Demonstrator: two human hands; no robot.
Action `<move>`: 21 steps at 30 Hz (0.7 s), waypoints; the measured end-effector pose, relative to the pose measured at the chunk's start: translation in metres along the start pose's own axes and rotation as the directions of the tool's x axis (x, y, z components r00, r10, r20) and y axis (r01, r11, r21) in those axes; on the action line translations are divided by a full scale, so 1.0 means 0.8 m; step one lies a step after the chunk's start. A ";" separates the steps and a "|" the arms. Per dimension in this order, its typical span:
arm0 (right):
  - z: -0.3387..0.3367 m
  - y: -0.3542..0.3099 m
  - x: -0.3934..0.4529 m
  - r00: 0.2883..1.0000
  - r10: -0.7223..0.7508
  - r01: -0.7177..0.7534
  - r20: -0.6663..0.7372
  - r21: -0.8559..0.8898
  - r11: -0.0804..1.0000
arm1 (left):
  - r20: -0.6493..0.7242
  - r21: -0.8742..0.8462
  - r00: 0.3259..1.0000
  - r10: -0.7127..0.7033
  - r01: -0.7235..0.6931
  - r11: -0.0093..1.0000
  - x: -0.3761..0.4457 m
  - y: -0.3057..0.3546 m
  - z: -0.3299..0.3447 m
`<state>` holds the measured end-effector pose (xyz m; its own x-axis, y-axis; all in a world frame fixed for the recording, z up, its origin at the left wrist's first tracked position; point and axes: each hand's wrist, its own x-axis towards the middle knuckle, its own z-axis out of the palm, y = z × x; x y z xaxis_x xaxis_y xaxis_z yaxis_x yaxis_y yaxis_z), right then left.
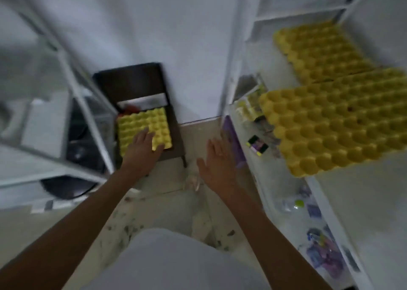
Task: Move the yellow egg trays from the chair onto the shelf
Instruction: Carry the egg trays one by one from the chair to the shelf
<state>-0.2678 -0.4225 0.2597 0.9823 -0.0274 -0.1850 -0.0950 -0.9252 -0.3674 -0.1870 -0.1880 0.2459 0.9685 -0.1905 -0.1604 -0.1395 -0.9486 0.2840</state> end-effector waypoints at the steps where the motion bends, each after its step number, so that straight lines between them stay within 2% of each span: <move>1: 0.019 -0.016 -0.013 0.996 -0.046 0.046 0.071 0.007 0.999 | 0.020 -0.006 0.997 -0.069 0.069 0.998 -0.033 -0.028 -0.006; 5: 0.083 -0.068 -0.034 0.957 -0.166 0.173 0.240 -0.011 0.985 | 0.022 -0.047 0.973 -0.232 0.233 0.971 -0.117 -0.116 -0.026; 8: 0.117 -0.104 -0.032 0.936 -0.172 0.184 0.308 -0.010 0.983 | 0.027 -0.073 0.957 -0.290 0.291 0.954 -0.157 -0.158 -0.028; 13: 0.160 -0.146 -0.006 0.904 -0.087 0.099 0.419 -0.006 0.995 | 0.125 -0.020 0.961 -0.248 0.252 0.968 -0.184 -0.209 0.002; 17: 0.187 -0.157 0.025 0.900 -0.047 0.083 0.434 -0.065 0.994 | 0.145 -0.032 0.958 -0.248 0.255 0.966 -0.158 -0.238 0.021; 21: 0.189 -0.151 0.062 0.879 0.034 -0.018 0.476 -0.039 0.999 | 0.231 -0.059 0.953 -0.198 0.217 0.974 -0.118 -0.238 0.032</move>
<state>-0.2316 -0.2547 0.1573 0.7831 0.1246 -0.6093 -0.1063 -0.9385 -0.3285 -0.2575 0.0043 0.1827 0.9027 -0.0517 -0.4272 0.0865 -0.9507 0.2978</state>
